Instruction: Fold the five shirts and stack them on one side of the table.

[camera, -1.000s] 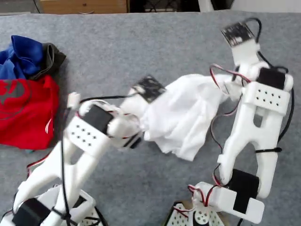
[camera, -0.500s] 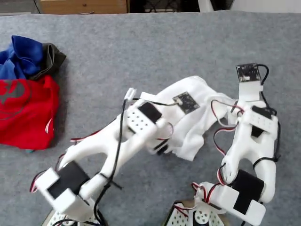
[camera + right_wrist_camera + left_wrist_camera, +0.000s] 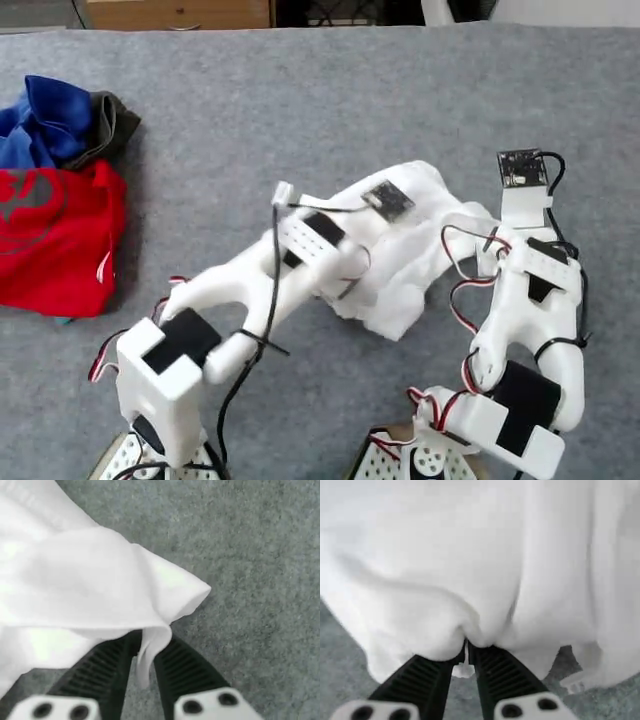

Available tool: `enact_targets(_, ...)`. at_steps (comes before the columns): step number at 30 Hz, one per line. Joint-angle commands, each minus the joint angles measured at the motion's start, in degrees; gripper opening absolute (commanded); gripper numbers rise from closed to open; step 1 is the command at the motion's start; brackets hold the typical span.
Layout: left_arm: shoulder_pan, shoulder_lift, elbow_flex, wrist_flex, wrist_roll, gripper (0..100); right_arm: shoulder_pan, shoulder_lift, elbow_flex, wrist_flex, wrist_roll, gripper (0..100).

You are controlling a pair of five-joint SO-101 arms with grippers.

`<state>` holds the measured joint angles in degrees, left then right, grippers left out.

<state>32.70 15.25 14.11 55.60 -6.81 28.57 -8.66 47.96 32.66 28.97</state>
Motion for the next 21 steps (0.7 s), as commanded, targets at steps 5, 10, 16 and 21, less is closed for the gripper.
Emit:
enact_targets(5,-17.3,-15.3,-1.8,-1.5,1.1,3,-3.3,-2.0,-10.9,20.6,6.0,1.4)
enact_targets(10,-25.1,-22.3,-1.8,-1.2,-3.0,3,-10.1,-2.1,-17.2,35.2,13.1,1.4)
enact_targets(16,-27.8,-24.9,-1.5,3.3,-3.4,3,-13.8,-2.1,-23.3,40.7,12.9,1.4)
enact_targets(21,-27.9,-22.9,0.7,5.6,-3.3,3,-13.4,-1.7,-21.8,34.3,9.1,1.4)
